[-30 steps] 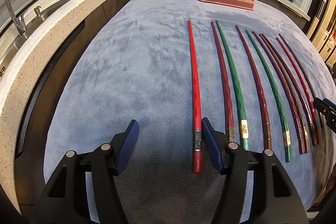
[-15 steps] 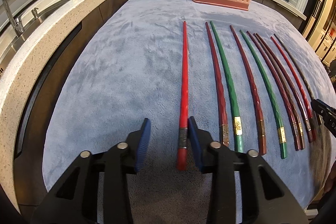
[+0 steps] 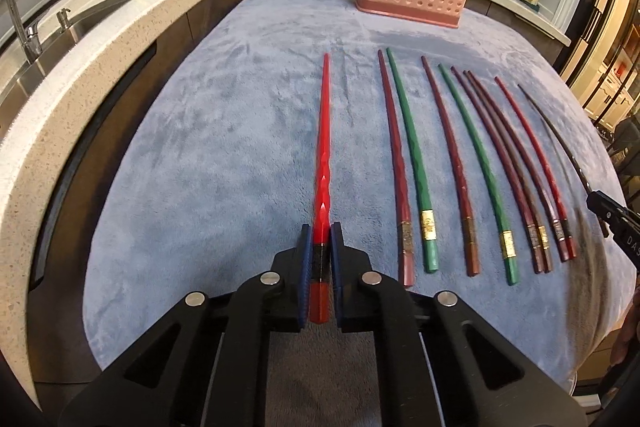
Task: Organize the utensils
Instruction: 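Close the left tool on a red chopstick while the right tool grasps a brown chopstick, then lift both held chopsticks and carry them over the pink basket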
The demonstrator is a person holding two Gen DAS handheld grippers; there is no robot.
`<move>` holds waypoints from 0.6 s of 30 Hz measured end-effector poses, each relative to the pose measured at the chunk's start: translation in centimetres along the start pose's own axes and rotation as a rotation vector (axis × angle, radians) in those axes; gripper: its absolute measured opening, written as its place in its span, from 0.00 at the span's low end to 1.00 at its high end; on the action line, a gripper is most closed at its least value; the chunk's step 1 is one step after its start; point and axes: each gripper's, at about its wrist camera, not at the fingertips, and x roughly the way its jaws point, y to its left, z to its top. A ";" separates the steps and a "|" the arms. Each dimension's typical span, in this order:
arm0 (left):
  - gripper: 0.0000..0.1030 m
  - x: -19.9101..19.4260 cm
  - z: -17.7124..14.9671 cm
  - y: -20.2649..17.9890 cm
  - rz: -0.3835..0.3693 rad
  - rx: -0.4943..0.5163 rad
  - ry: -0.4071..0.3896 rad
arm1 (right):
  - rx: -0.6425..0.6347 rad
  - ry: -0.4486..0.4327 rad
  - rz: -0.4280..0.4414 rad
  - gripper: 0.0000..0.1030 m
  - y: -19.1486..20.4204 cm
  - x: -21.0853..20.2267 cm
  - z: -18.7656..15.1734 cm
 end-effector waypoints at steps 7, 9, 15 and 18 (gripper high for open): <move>0.08 -3.6 1.9 0.1 -0.010 -0.003 -0.070 | 0.010 -0.080 0.019 0.07 -1.0 -3.4 2.1; 0.08 -4.9 3.1 0.0 -0.011 0.002 -0.108 | 0.014 -0.114 0.029 0.07 -1.4 -4.6 3.1; 0.08 -8.0 7.3 -0.4 -0.019 0.013 -0.215 | 0.029 -0.208 0.072 0.07 -2.3 -7.5 7.0; 0.07 -9.3 9.8 -0.7 -0.031 0.010 -0.266 | 0.039 -0.247 0.093 0.07 -2.5 -8.4 9.1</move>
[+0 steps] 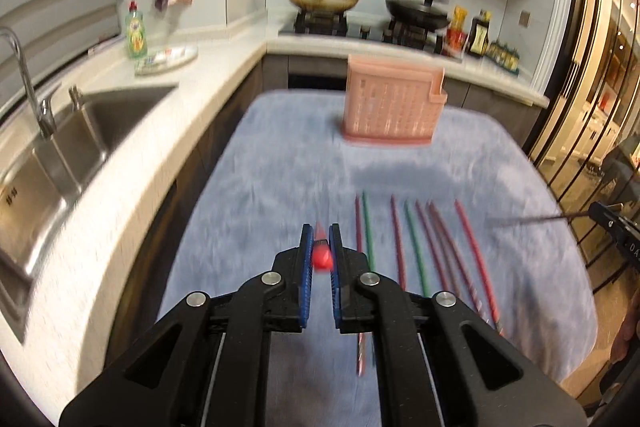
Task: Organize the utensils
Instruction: 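Lift both held chopsticks and carry them over the pink basket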
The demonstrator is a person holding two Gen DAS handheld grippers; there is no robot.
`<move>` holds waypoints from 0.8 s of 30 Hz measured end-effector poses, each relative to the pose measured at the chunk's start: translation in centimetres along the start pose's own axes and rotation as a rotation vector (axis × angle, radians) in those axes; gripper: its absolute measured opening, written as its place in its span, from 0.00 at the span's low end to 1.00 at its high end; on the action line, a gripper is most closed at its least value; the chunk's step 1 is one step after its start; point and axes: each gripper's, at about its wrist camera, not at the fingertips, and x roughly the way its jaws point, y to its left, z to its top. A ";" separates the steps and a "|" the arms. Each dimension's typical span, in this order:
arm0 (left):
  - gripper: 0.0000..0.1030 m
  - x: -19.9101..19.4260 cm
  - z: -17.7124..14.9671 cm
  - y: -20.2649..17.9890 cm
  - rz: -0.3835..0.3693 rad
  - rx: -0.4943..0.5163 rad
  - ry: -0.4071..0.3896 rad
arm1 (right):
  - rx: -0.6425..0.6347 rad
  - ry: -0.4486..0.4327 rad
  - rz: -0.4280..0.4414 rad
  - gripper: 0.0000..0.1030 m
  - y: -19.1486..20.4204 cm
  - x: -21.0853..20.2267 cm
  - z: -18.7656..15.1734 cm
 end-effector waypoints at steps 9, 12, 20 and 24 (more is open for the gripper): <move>0.07 0.0 7.2 -0.6 -0.011 -0.003 -0.113 | 0.023 -0.071 0.081 0.07 1.0 0.9 5.9; 0.07 0.2 9.8 -0.6 -0.026 -0.013 -0.146 | 0.022 -0.102 0.102 0.07 1.7 1.5 8.1; 0.07 0.1 18.7 -1.8 -0.061 -0.044 -0.298 | 0.048 -0.239 0.180 0.07 3.5 3.6 16.9; 0.07 0.7 22.8 -2.8 -0.077 -0.059 -0.373 | 0.062 -0.321 0.205 0.07 4.8 5.3 22.1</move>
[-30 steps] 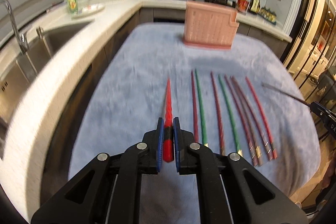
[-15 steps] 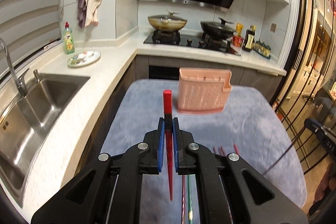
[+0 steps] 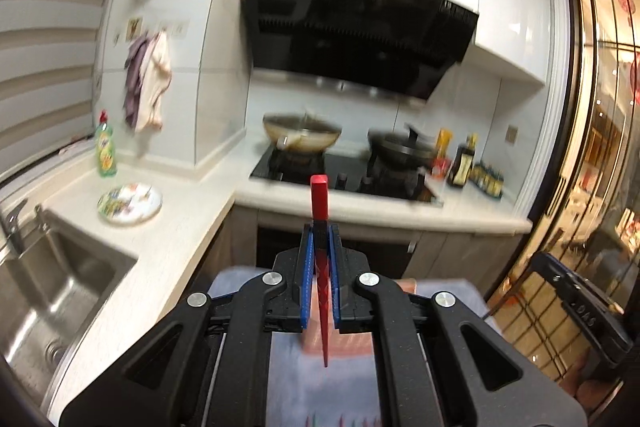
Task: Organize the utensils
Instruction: 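Lift both held chopsticks and carry them over the pink basket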
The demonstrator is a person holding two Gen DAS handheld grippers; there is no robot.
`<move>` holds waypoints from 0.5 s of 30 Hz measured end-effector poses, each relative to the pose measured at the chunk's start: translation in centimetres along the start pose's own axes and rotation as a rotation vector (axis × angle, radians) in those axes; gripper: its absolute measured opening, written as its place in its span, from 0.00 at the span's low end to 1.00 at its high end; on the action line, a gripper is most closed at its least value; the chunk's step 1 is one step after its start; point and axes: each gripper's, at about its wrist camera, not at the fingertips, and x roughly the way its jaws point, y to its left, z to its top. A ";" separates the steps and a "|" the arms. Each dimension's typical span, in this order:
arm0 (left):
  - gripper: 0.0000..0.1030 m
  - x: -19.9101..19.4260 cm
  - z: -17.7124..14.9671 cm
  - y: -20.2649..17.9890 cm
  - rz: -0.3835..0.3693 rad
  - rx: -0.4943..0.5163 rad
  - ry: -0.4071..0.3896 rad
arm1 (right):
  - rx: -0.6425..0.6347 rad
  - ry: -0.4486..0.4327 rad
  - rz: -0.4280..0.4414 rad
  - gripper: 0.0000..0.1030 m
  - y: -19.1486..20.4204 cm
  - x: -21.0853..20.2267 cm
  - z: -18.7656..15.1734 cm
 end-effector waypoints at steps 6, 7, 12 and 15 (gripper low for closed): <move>0.07 4.2 2.2 -1.8 0.003 0.018 -0.065 | 0.031 -0.033 0.015 0.07 0.4 5.5 2.5; 0.07 5.2 2.0 -1.9 -0.002 0.015 -0.056 | 0.029 -0.025 0.012 0.07 0.5 6.3 2.3; 0.07 9.3 -0.4 -1.0 -0.022 -0.012 0.013 | 0.023 0.051 0.014 0.07 0.2 10.7 -0.3; 0.07 10.9 -1.8 -0.5 -0.013 -0.012 0.041 | 0.001 0.075 0.001 0.07 0.3 12.2 -1.9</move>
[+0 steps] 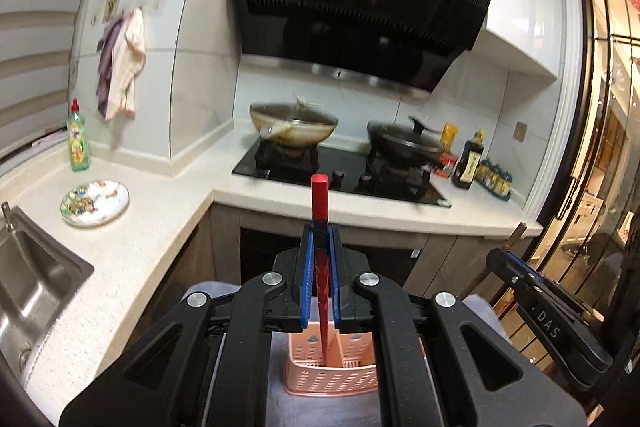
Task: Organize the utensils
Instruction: 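Lift both held chopsticks and carry them over the pink basket, then open both tools to drop the chopsticks into the pink basket, then move both open tools back down toward the remaining chopsticks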
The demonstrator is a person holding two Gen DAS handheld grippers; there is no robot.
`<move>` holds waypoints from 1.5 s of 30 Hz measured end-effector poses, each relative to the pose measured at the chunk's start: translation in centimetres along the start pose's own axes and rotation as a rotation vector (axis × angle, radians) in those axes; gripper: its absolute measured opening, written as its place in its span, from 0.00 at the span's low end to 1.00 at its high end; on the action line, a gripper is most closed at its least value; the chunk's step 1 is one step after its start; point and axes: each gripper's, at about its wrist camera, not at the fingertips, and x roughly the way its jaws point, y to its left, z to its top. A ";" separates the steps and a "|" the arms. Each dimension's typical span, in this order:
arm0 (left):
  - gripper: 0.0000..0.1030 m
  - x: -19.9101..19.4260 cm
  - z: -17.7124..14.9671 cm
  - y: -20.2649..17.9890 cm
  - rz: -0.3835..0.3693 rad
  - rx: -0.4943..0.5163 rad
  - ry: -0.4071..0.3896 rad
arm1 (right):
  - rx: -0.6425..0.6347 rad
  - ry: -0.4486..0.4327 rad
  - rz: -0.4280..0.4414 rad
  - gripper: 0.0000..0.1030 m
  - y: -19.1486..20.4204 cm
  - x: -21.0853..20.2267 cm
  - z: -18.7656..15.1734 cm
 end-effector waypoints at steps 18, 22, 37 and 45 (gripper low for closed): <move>0.55 -1.6 -3.0 1.8 0.039 -0.022 0.055 | -0.031 0.005 -0.018 0.24 0.0 -3.5 -3.0; 0.55 -4.9 -4.3 2.2 0.068 -0.011 0.071 | -0.067 0.024 -0.020 0.25 0.2 -7.3 -4.5; 0.56 -13.8 -19.6 5.2 0.158 0.058 0.327 | -0.074 0.286 -0.092 0.25 -2.5 -17.9 -19.8; 0.56 -15.5 -26.6 5.7 0.165 0.048 0.437 | -0.059 0.429 -0.142 0.25 -3.5 -19.8 -28.3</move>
